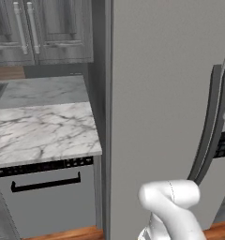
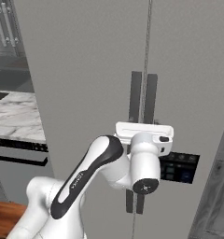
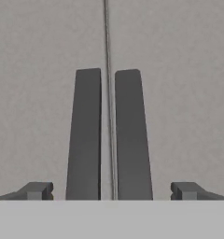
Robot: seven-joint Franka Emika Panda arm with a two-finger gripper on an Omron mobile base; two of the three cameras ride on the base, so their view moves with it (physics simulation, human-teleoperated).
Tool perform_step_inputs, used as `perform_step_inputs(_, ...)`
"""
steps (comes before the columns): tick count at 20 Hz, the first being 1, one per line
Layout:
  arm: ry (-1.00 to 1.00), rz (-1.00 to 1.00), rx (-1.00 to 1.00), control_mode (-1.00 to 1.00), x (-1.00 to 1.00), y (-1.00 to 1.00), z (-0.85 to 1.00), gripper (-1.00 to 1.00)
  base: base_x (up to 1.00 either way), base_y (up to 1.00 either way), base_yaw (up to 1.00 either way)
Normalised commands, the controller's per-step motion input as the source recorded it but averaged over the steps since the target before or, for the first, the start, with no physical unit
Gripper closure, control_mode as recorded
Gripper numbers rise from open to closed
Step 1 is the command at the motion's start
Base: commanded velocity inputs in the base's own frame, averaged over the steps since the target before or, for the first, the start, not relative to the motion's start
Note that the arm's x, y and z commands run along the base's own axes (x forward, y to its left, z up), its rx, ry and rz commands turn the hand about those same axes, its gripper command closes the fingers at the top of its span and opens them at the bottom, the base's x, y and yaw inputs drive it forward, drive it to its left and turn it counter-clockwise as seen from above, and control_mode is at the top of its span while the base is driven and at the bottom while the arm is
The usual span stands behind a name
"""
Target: Open the freezer door, pick up the ice cube tray from the freezer, and place it on the dining counter.
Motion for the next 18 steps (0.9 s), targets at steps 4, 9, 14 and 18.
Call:
perform_step_inputs(4, 0.0, 0.0, 0.0, -1.0, 0.22, -0.08, 0.0, -1.0, 0.0, 0.0, 0.0)
perform_step_inputs(9, 0.0, 0.0, 0.0, -1.0, 0.27, -0.12, 0.0, -1.0, 0.0, 0.0, 0.0)
perform_step_inputs(14, 0.0, 0.0, 0.0, -1.0, 0.22, -0.21, -0.03, -1.0, 0.0, 0.0, 0.0)
perform_step_inputs(18, 0.0, 0.0, 0.0, -1.0, 0.16, -0.13, -0.01, -1.0, 0.0, 0.0, 0.0)
